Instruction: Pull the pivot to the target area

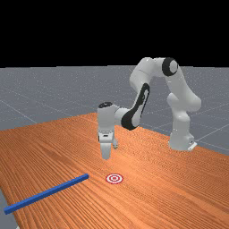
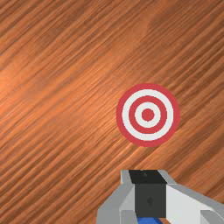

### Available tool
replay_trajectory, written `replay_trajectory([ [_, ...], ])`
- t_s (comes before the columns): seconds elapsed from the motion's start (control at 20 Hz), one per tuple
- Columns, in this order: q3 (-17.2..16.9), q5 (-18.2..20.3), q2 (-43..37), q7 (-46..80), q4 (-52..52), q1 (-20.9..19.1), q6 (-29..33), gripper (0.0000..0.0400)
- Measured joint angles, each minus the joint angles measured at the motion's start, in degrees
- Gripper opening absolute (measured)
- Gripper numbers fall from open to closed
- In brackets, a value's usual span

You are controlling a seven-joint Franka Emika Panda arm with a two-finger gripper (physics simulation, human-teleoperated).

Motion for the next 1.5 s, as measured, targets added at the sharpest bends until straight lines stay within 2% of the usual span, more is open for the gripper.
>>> replay_trajectory([
  [0.15,0.8,-0.8,0.6,-8.8,0.9,-3.4,-0.4,0.0000],
  [0.25,-0.2,-0.1,0.7,-6.7,1.4,-4.0,-0.5,0.0000],
  [0.3,1.5,-1.6,1.5,-15.2,2.4,-5.6,-1.1,0.0000],
  [0.55,3.4,-3.7,5.7,-25.1,9.5,-6.6,-4.3,0.0000],
  [0.7,4.9,-3.7,3.5,-31.7,9.2,-7.9,-6.8,0.0000],
  [0.9,6.1,-5.6,10.0,-39.9,21.5,-7.2,-12.2,0.0000],
  [0.95,6.2,-5.1,9.6,-39.5,21.5,-7.4,-13.0,0.0000],
  [1.0,5.0,-4.2,8.8,-33.6,21.5,-6.5,-13.5,0.0000],
  [1.15,8.1,-5.5,6.6,-49.1,22.0,-8.7,-16.9,0.0000],
  [1.3,9.4,-5.4,4.3,-56.0,23.4,-9.6,-20.3,0.0000],
  [1.5,8.0,-5.1,8.0,-49.4,30.9,-7.5,-23.3,0.0000],
])
